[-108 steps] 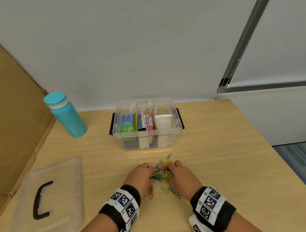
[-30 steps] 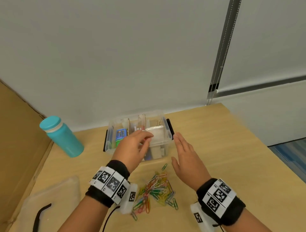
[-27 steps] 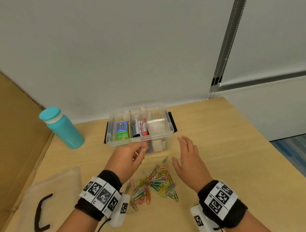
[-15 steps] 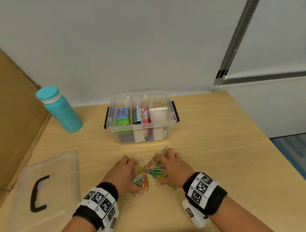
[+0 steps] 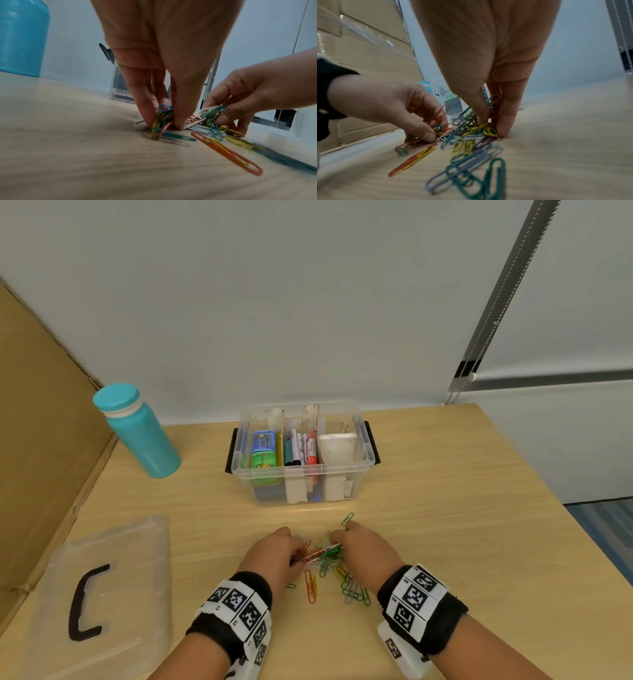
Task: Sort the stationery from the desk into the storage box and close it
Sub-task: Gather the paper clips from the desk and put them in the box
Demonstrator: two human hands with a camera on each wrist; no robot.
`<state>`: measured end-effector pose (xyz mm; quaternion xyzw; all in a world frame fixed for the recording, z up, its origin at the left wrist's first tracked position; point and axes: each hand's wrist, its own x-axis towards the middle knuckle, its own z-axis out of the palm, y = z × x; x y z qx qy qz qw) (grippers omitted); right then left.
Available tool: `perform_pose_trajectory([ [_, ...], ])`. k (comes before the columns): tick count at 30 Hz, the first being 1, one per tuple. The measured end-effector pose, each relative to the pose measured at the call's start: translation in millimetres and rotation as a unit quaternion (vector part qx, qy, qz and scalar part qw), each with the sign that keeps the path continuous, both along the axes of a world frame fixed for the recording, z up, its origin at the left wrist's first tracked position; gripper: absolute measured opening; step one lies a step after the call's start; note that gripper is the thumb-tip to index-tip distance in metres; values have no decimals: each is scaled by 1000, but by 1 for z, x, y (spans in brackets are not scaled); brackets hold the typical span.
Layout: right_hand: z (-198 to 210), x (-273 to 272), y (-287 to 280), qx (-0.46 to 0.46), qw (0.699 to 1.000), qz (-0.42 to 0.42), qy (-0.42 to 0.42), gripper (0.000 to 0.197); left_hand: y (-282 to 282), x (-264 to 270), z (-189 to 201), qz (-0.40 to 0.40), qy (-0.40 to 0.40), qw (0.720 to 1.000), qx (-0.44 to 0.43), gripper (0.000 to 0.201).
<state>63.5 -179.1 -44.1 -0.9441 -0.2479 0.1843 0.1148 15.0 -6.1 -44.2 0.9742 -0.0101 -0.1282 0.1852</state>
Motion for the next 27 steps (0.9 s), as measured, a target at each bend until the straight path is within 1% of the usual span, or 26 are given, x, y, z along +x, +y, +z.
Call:
perform_pose_trajectory([
  [2,1,3,-4,30,999,-14,5,40,2,2,0,-2,-3,1000,-4,20],
  [4,3,6,-8,69,997,-33,28,37,5,3,0,-1,-11,1000,-12,24],
  [9,21,13,-24,157,982,-79,65,31,14,5,1,22,-24,999,-37,28],
  [14,56,21,-36,242,963,-101,53,27,19,4,4,53,-45,994,-90,26],
  [18,95,35,-36,286,952,-110,27,27,21,6,10,57,-78,988,-124,22],
  [20,115,44,-32,284,954,-100,-9,26,20,7,14,59,-89,984,-141,22],
  [22,128,56,-25,254,961,-85,-68,26,20,7,17,58,-96,982,-150,22],
  [24,133,70,-15,193,970,-66,-130,25,19,7,19,56,-98,982,-151,21],
  [27,130,87,6,68,983,-46,-165,29,19,5,20,56,-98,982,-153,21],
])
